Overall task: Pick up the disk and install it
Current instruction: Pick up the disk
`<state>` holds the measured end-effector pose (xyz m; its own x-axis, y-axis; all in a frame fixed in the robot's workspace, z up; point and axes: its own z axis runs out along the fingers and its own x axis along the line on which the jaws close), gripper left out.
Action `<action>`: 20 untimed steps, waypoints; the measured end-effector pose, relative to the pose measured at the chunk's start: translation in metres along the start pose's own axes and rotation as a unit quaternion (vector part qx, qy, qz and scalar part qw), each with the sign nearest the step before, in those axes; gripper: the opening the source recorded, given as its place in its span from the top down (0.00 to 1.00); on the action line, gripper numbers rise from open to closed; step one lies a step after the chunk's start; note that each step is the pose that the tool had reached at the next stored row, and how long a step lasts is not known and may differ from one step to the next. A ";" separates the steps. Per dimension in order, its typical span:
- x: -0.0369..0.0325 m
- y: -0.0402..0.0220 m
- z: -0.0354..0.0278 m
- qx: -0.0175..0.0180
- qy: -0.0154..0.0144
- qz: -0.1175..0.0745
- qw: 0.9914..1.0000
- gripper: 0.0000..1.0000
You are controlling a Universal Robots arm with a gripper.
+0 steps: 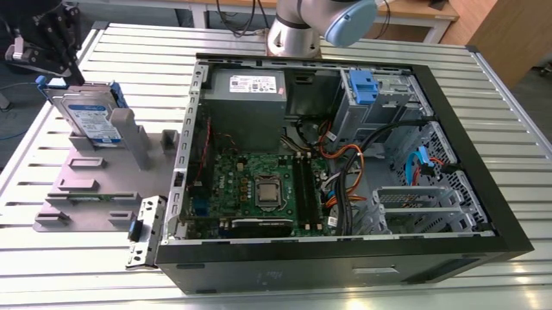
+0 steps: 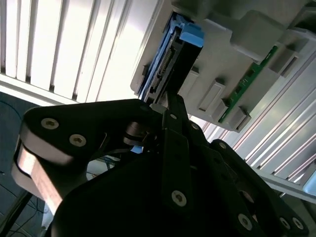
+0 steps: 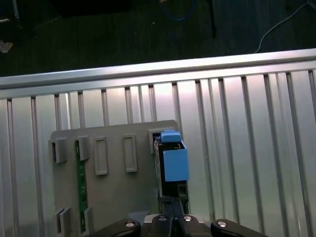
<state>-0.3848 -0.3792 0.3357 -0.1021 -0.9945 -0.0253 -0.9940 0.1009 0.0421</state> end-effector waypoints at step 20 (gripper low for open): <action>0.0001 0.0009 0.0018 0.003 -0.004 -0.056 0.998 0.89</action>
<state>-0.3857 -0.3792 0.3339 0.0088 -0.9992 -0.0379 -0.9994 -0.0101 0.0330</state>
